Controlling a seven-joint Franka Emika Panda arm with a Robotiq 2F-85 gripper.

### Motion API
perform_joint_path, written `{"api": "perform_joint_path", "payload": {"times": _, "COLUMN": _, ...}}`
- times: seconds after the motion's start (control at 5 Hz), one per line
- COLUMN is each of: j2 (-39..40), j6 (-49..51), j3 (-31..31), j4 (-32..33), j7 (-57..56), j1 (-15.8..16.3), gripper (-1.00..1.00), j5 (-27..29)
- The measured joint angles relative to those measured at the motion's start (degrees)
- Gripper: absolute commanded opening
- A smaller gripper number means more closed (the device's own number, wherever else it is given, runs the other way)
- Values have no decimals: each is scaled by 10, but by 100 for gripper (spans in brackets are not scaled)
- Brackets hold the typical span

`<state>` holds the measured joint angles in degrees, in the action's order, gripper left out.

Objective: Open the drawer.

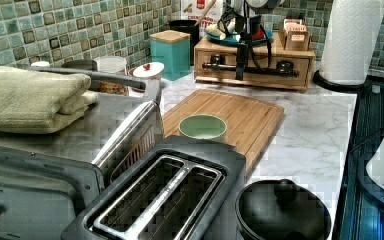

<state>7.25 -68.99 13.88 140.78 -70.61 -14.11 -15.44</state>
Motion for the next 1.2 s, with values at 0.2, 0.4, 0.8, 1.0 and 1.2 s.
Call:
{"api": "perform_joint_path", "payload": {"times": 0.2, "j2": -3, "j6": -12, "j3": 0, "j4": 12, "j7": 0, "j1": 0, "gripper": 100, "j5": 0}}
{"api": "perform_joint_path", "payload": {"times": 0.4, "j2": -2, "j6": -29, "j3": -3, "j4": 20, "j7": 0, "j1": 0, "gripper": 100, "j5": 13}}
{"api": "perform_joint_path", "payload": {"times": 0.8, "j2": 3, "j6": -40, "j3": -4, "j4": 25, "j7": 0, "j1": 2, "gripper": 100, "j5": 68}}
{"api": "perform_joint_path", "payload": {"times": 1.0, "j2": 4, "j6": -40, "j3": -4, "j4": 25, "j7": 0, "j1": 2, "gripper": 100, "j5": 65}}
{"api": "perform_joint_path", "payload": {"times": 1.2, "j2": 12, "j6": -18, "j3": -4, "j4": 22, "j7": 0, "j1": 2, "gripper": 100, "j5": 65}}
